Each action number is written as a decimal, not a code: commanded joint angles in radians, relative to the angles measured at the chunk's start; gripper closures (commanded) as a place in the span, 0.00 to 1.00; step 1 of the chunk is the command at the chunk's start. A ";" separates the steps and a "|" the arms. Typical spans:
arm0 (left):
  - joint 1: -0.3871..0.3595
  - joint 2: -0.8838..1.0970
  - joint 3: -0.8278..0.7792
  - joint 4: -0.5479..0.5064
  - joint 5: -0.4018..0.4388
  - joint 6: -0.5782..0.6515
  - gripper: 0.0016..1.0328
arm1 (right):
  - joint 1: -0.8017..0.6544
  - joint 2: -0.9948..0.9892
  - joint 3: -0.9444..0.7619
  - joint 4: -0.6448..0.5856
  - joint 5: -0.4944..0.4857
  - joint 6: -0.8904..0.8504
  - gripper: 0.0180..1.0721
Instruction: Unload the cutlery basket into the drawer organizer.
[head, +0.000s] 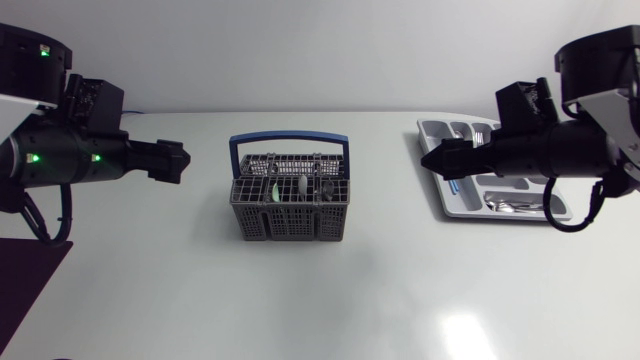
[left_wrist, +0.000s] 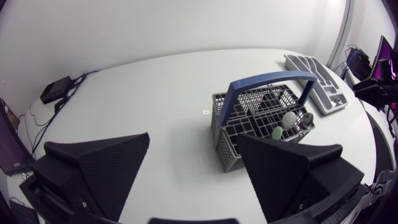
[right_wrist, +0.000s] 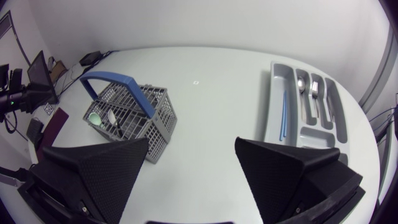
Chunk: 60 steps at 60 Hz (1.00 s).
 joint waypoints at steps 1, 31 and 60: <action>-0.022 0.037 0.048 -0.027 0.009 0.027 0.04 | 0.016 0.078 0.069 -0.045 -0.030 -0.013 0.05; -0.059 0.101 0.090 -0.093 0.196 0.088 0.04 | 0.185 0.339 0.392 -0.358 -0.025 -0.038 0.05; -0.085 0.099 0.142 -0.217 0.237 0.099 0.04 | 0.300 0.592 0.798 -0.680 -0.022 -0.021 0.05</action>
